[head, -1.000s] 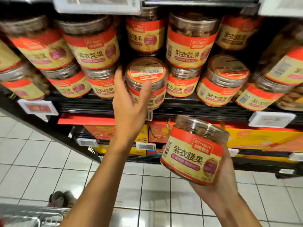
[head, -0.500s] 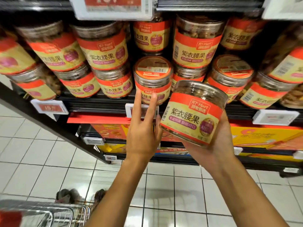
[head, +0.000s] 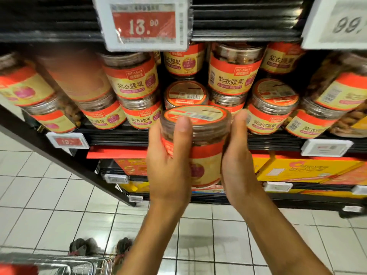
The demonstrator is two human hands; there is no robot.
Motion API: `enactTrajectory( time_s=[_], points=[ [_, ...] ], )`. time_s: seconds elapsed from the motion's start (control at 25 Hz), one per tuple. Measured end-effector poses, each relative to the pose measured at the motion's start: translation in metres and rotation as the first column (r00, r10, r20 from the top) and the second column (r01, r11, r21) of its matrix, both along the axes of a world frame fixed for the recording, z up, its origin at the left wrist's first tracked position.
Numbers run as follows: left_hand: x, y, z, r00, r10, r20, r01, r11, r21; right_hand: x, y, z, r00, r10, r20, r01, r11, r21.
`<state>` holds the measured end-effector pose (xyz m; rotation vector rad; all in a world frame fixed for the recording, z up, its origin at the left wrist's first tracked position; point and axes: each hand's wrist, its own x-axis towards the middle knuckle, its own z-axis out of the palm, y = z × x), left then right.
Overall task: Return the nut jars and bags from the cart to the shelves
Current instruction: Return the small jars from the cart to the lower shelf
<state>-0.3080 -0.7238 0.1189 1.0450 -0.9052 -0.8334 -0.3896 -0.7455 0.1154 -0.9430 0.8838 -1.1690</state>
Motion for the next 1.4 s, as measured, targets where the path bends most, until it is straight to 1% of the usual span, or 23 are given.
enactTrajectory(
  time_s=[0.04, 0.12, 0.16, 0.24, 0.28, 0.32, 0.36, 0.4, 0.44, 0.52, 0.6, 0.64, 0.72, 0.8, 0.88, 0.96, 1.04, 1.12, 1.16, 1.24, 1.28, 1.4],
  points=[
    [0.001, -0.001, 0.003, 0.998, 0.053, 0.015, -0.052, 0.998, -0.040, 0.001, 0.002, 0.005, 0.996, -0.020, -0.084, 0.016, 0.999, -0.042],
    [0.004, -0.005, 0.008, 0.987, 0.141, 0.071, -0.134, 0.986, -0.099, -0.008, 0.007, 0.014, 0.960, -0.140, -0.243, 0.102, 0.982, -0.160],
    [0.005, -0.010, 0.011, 0.978, 0.193, 0.082, -0.183, 0.977, -0.113, -0.014, 0.007, 0.018, 0.955, -0.173, -0.242, 0.133, 0.976, -0.174],
    [0.007, -0.022, 0.022, 0.964, 0.260, 0.052, -0.252, 0.959, -0.129, -0.018, 0.006, 0.021, 0.964, -0.128, -0.235, 0.094, 0.984, -0.149],
    [0.007, -0.028, 0.027, 0.963, 0.267, 0.044, -0.259, 0.956, -0.141, -0.016, 0.006, 0.020, 0.955, -0.096, -0.282, 0.044, 0.982, -0.185],
    [0.007, -0.034, 0.031, 0.964, 0.261, 0.052, -0.250, 0.956, -0.155, -0.011, 0.007, 0.020, 0.933, -0.108, -0.344, 0.031, 0.974, -0.223],
    [0.007, -0.039, 0.033, 0.968, 0.243, 0.067, -0.228, 0.958, -0.171, -0.008, 0.007, 0.014, 0.914, -0.135, -0.384, 0.011, 0.951, -0.309],
    [0.007, -0.044, 0.032, 0.971, 0.217, 0.097, -0.196, 0.962, -0.189, -0.005, 0.009, 0.011, 0.915, -0.158, -0.371, 0.020, 0.937, -0.349],
    [0.009, -0.048, 0.027, 0.976, 0.178, 0.127, -0.152, 0.970, -0.191, -0.001, 0.007, 0.013, 0.931, -0.175, -0.319, 0.051, 0.930, -0.363],
    [0.019, -0.053, 0.018, 0.980, 0.068, 0.188, -0.047, 0.992, -0.113, 0.000, 0.001, 0.012, 0.954, -0.191, -0.232, 0.104, 0.935, -0.340],
    [0.032, -0.059, 0.008, 0.966, 0.002, 0.258, 0.001, 1.000, -0.011, -0.001, -0.013, 0.008, 0.949, -0.171, -0.266, 0.083, 0.947, -0.311],
    [0.038, -0.058, 0.003, 0.960, 0.030, 0.278, -0.032, 0.999, 0.003, -0.002, -0.021, 0.007, 0.943, -0.168, -0.288, 0.075, 0.948, -0.310],
    [0.045, -0.052, -0.008, 0.965, 0.085, 0.248, -0.086, 0.996, -0.004, -0.003, -0.027, 0.000, 0.931, -0.205, -0.302, 0.109, 0.946, -0.306],
    [0.043, -0.043, -0.017, 0.976, 0.051, 0.212, -0.053, 0.999, 0.004, -0.005, -0.029, -0.008, 0.926, -0.247, -0.287, 0.149, 0.934, -0.325],
    [0.039, -0.041, -0.023, 0.977, 0.018, 0.210, -0.021, 1.000, 0.009, -0.003, -0.030, -0.013, 0.920, -0.254, -0.298, 0.147, 0.930, -0.338],
    [0.038, -0.042, -0.022, 0.974, 0.022, 0.227, -0.024, 1.000, 0.007, -0.002, -0.034, -0.015, 0.918, -0.251, -0.307, 0.144, 0.933, -0.330],
    [0.039, -0.040, -0.020, 0.961, 0.014, 0.276, -0.018, 1.000, 0.013, -0.002, -0.036, -0.014, 0.928, -0.218, -0.303, 0.120, 0.943, -0.311],
    [0.043, -0.031, -0.015, 0.948, 0.005, 0.318, -0.026, 0.998, 0.062, -0.005, -0.031, -0.011, 0.924, -0.204, -0.323, 0.109, 0.951, -0.288],
    [0.045, -0.023, -0.011, 0.947, 0.020, 0.319, -0.051, 0.995, 0.091, -0.007, -0.026, -0.007, 0.908, -0.222, -0.355, 0.119, 0.949, -0.291],
    [0.053, 0.004, 0.006, 0.966, 0.072, 0.248, -0.115, 0.980, 0.164, -0.009, -0.009, 0.009, 0.873, -0.233, -0.429, 0.103, 0.947, -0.305],
    [0.056, 0.022, 0.018, 0.978, 0.087, 0.191, -0.126, 0.970, 0.207, -0.009, 0.003, 0.019, 0.868, -0.199, -0.455, 0.064, 0.954, -0.294],
    [0.068, 0.096, 0.054, 0.983, 0.159, 0.096, -0.181, 0.937, 0.299, 0.003, 0.053, 0.052, 0.875, 0.033, -0.484, -0.162, 0.960, -0.228]
  ],
)
